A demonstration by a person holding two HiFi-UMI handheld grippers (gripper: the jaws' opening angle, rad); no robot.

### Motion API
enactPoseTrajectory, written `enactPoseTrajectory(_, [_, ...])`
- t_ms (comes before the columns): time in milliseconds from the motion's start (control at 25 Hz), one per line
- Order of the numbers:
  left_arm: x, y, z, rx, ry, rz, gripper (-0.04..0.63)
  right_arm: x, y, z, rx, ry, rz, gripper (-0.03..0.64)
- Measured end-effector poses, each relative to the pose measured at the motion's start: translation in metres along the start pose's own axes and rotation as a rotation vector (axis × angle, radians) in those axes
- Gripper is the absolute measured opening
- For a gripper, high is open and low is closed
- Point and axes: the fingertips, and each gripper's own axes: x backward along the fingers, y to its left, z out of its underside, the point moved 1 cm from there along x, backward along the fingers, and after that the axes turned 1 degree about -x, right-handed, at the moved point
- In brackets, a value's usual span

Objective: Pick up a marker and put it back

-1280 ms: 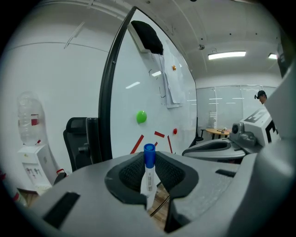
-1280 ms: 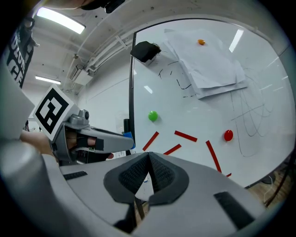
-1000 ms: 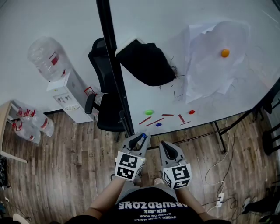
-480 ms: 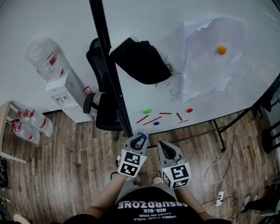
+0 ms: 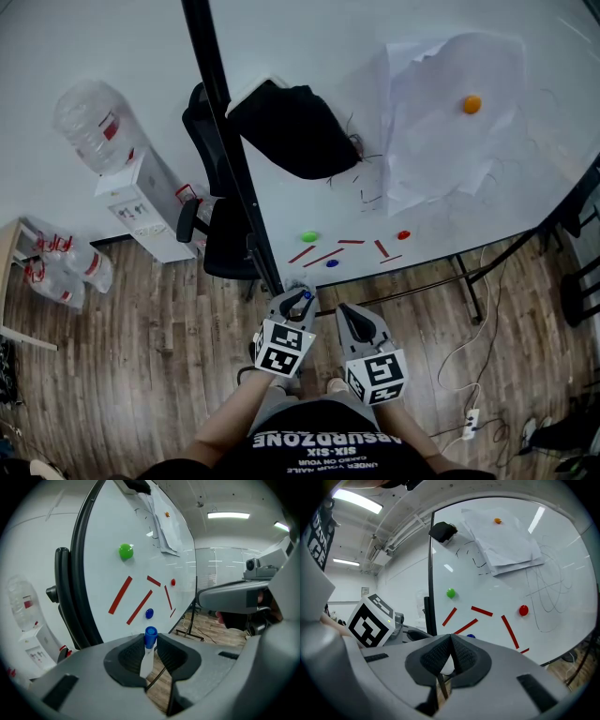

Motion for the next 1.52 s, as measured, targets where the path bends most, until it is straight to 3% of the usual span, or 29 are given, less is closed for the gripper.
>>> enactPoseTrajectory(640, [0.0,0.001,0.003,-0.024,0.022,-0.034,0.104,0.008,0.003,0.004,-0.002,-0.002,-0.005,-0.002])
enactPoseTrajectory(1520, [0.023,0.015,0.035,0.03,0.077,-0.094,0.106,0.012,0.024,0.008,0.003,0.001,-0.049,-0.003])
